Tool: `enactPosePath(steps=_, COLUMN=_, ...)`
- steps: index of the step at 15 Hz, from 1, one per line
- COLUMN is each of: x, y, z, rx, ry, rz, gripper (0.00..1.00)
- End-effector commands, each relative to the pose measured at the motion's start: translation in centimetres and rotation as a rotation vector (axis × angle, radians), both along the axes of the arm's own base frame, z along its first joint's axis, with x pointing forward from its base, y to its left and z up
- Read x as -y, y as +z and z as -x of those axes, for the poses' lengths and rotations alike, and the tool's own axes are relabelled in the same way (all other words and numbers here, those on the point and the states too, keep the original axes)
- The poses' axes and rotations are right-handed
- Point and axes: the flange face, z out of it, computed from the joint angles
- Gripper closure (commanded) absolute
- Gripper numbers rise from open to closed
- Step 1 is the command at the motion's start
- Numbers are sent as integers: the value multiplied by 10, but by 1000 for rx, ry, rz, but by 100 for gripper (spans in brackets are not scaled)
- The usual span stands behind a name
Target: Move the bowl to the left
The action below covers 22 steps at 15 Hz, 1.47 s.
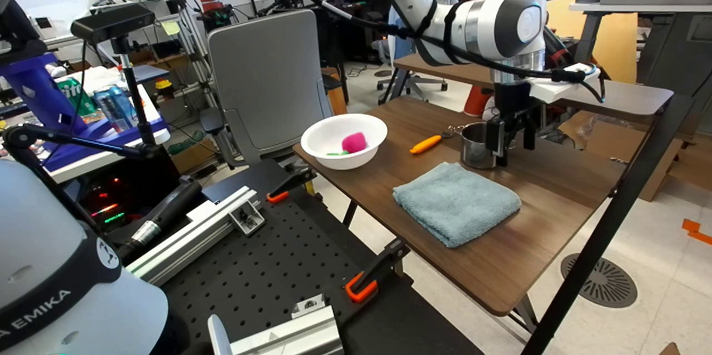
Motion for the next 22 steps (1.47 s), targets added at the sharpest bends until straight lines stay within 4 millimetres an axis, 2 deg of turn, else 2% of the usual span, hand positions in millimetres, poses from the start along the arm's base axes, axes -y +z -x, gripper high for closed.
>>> enactPosePath(steps=1, x=-14, y=-3, z=3, rx=3, ry=32, rz=6, gripper=0)
enactPosePath(steps=16, x=-114, y=-8, z=16, rx=13, ry=184, rz=24, gripper=0)
enactPosePath(steps=22, x=-154, y=-4, z=29, rx=45, ry=219, rz=29, gripper=0)
